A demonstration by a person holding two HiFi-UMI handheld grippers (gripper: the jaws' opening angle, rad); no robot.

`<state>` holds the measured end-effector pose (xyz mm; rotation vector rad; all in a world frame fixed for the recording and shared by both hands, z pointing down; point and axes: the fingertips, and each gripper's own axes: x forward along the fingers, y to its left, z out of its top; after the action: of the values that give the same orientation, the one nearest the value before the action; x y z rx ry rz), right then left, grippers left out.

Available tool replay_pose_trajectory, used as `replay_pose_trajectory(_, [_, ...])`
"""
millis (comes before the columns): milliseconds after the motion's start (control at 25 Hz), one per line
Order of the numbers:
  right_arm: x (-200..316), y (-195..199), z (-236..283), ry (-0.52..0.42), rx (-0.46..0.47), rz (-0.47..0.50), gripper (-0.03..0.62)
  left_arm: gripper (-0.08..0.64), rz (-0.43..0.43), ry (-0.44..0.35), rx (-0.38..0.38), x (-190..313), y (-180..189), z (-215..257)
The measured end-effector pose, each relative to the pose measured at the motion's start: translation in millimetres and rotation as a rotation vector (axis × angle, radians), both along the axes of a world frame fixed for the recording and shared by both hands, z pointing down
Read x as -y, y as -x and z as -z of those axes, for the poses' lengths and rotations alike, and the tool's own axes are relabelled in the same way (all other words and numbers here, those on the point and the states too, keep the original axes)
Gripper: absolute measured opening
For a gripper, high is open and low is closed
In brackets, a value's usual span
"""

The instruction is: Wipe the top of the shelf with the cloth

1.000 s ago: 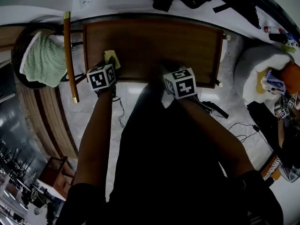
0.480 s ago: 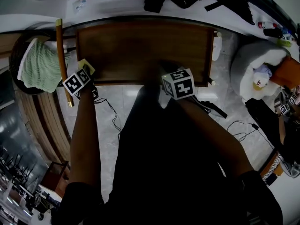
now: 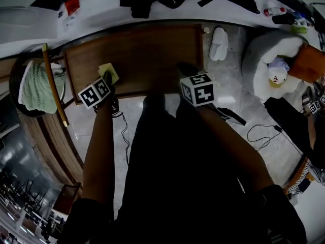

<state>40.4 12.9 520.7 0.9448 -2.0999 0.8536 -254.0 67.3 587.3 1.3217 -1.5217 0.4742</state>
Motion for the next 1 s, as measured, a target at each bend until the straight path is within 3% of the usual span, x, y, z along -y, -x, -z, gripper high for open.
replay_pose_trajectory(160, [14.4,-55.3,8.8,-0.017,-0.010,-0.044,0.043,0.034,-0.185,-0.030,-0.126,18.9,-148.9,12.8])
replay_pose_trajectory(280, [21.1,-98.3,9.8,-0.015,-0.028,-0.067,0.043,0.034,-0.341,-0.040,-0.170,22.5,-248.4,21.1])
replay_pose_trajectory(480, [28.7,-142.3,5.8,-0.005,-0.039,-0.071,0.043,0.034,-0.470,-0.018,-0.255,10.8,-348.8,20.3])
replay_pose_trajectory(640, [31.5,-159.1,-0.4,0.010,-0.045,-0.070,0.043,0.034,-0.484,-0.006,-0.261,4.2,-382.6,17.0])
replay_pose_trajectory(1000, [22.6,-137.7,-1.2,0.020,-0.023,0.002,0.043,0.034,-0.529,-0.003,-0.208,4.1,-380.0,8.1])
